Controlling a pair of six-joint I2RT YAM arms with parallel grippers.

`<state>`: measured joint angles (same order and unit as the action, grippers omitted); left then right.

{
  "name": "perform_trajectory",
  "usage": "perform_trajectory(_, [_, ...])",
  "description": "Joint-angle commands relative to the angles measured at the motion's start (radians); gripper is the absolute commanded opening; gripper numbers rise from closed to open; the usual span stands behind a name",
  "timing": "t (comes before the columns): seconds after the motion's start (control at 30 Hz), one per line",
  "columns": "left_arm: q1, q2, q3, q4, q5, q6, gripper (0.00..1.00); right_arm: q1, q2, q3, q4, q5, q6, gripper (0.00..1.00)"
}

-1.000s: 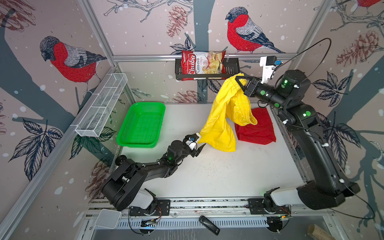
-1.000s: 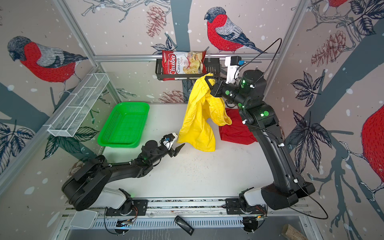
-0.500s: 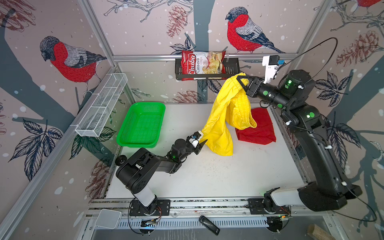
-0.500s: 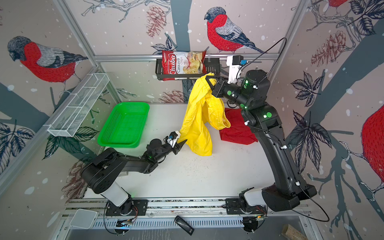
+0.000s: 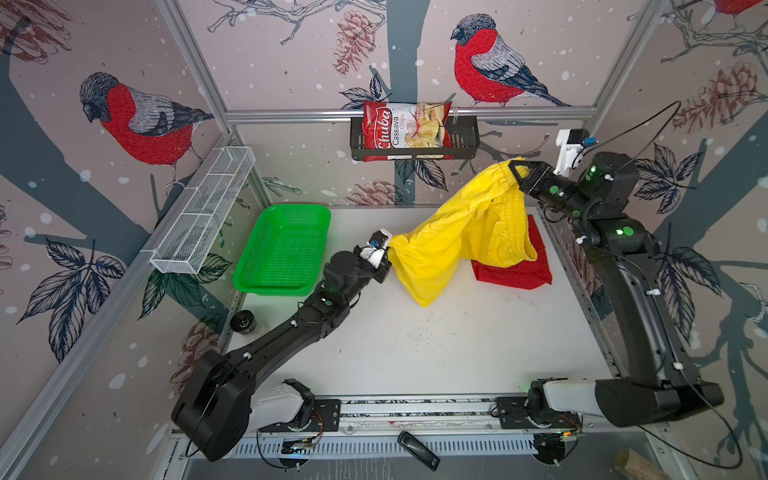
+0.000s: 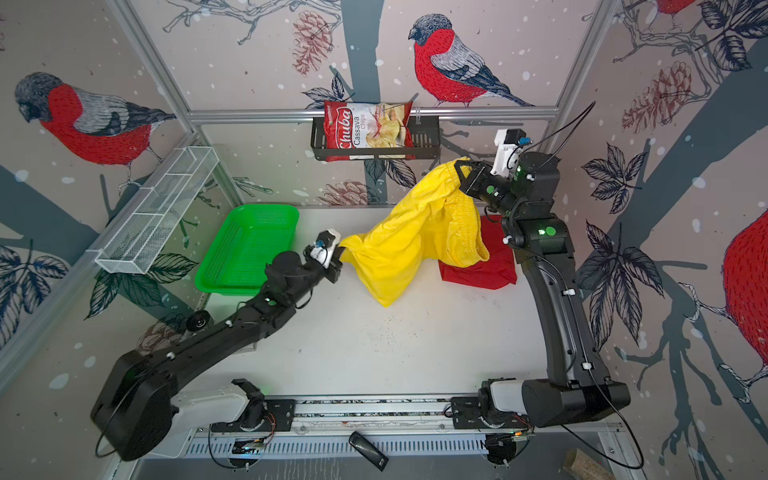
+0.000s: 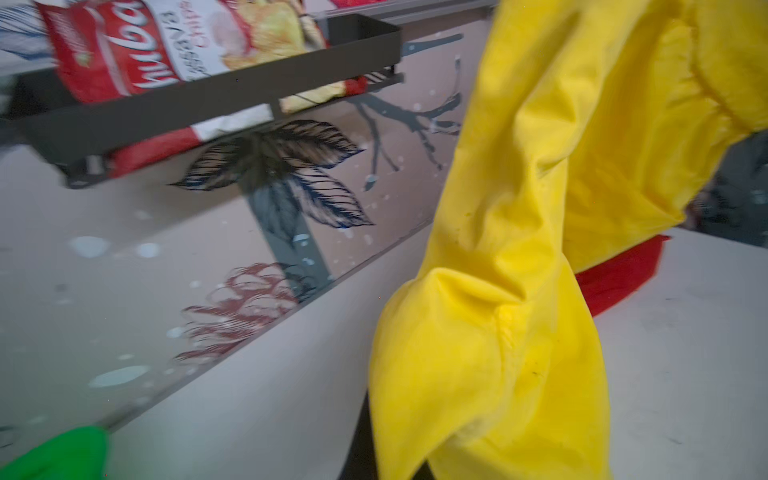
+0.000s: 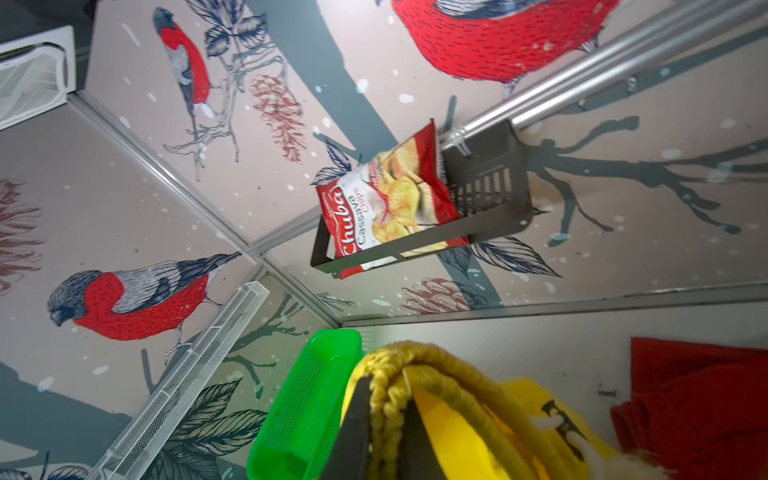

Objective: Fold and stack the shorts
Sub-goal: 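Lift the yellow shorts by the waistband with both grippers and stretch them apart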

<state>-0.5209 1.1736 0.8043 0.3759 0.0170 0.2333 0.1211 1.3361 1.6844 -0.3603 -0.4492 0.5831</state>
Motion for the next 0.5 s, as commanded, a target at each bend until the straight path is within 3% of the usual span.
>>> perform_trajectory(0.0, [0.083,-0.071,0.14,-0.419,-0.101,0.097,0.0,-0.044,-0.013,0.004,0.092,-0.09,0.029,0.12])
perform_trajectory(0.13, [0.167,-0.126,0.348,-0.67,-0.17,0.217,0.0,-0.12,-0.072,0.025,0.027,-0.101,0.012,0.12])
perform_trajectory(0.23, [0.18,-0.162,0.483,-0.795,-0.236,0.279,0.0,-0.158,-0.14,0.036,-0.01,-0.151,0.014,0.12])
perform_trajectory(0.47, [0.18,-0.249,0.652,-0.944,-0.275,0.238,0.0,-0.161,-0.259,0.09,-0.099,-0.231,0.018,0.07])
